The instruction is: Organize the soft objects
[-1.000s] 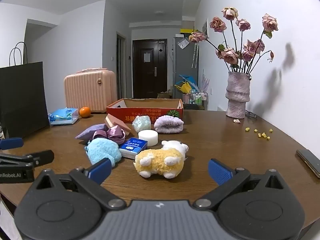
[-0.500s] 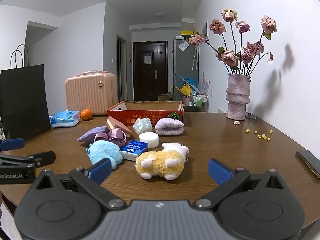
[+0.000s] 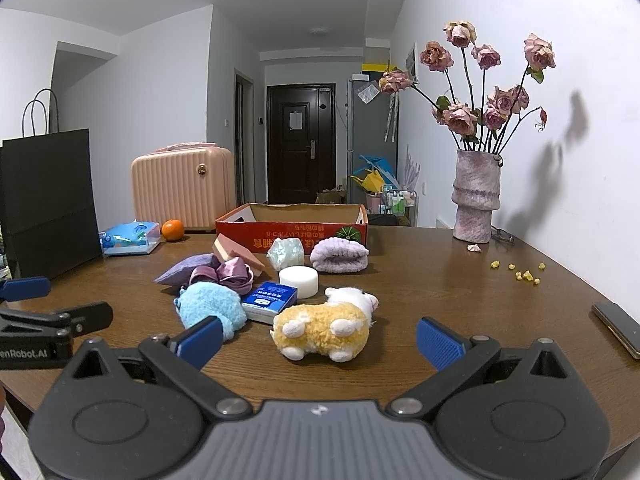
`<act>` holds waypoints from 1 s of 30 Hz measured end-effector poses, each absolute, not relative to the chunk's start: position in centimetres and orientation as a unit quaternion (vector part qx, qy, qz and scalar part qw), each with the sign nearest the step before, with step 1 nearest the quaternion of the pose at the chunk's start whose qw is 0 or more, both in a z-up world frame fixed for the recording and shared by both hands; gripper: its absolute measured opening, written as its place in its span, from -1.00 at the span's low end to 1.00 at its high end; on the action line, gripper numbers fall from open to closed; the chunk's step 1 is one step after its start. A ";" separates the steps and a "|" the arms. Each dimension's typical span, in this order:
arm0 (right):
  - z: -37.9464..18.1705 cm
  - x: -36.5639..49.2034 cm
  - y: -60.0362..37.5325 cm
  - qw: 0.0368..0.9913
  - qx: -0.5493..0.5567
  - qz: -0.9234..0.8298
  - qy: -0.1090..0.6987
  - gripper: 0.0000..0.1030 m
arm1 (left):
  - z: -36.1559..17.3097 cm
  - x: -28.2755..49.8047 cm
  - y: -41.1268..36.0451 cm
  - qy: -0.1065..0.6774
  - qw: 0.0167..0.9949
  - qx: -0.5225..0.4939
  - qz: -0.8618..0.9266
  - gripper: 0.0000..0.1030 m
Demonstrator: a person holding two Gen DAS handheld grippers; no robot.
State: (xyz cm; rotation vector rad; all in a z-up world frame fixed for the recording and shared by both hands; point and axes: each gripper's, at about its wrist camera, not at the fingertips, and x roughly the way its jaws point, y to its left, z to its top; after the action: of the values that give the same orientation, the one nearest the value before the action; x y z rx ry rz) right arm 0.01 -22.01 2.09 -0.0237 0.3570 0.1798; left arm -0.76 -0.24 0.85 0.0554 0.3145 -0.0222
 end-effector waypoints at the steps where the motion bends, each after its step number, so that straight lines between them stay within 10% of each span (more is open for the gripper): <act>1: 2.0 0.1 -22.0 0.980 -0.012 0.089 0.178 1.00 | 0.8 -0.8 -0.2 0.156 0.987 0.028 -0.011 1.00; 30: 2.1 -0.2 -22.0 0.980 -0.013 0.089 0.176 1.00 | 0.9 -1.5 -0.5 0.150 0.988 0.029 -0.015 1.00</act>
State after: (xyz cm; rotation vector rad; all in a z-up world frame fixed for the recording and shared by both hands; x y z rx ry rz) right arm -0.20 -21.96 2.11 -0.0260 0.3536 0.1791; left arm -1.47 -0.53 0.92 0.0588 0.3008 -0.0293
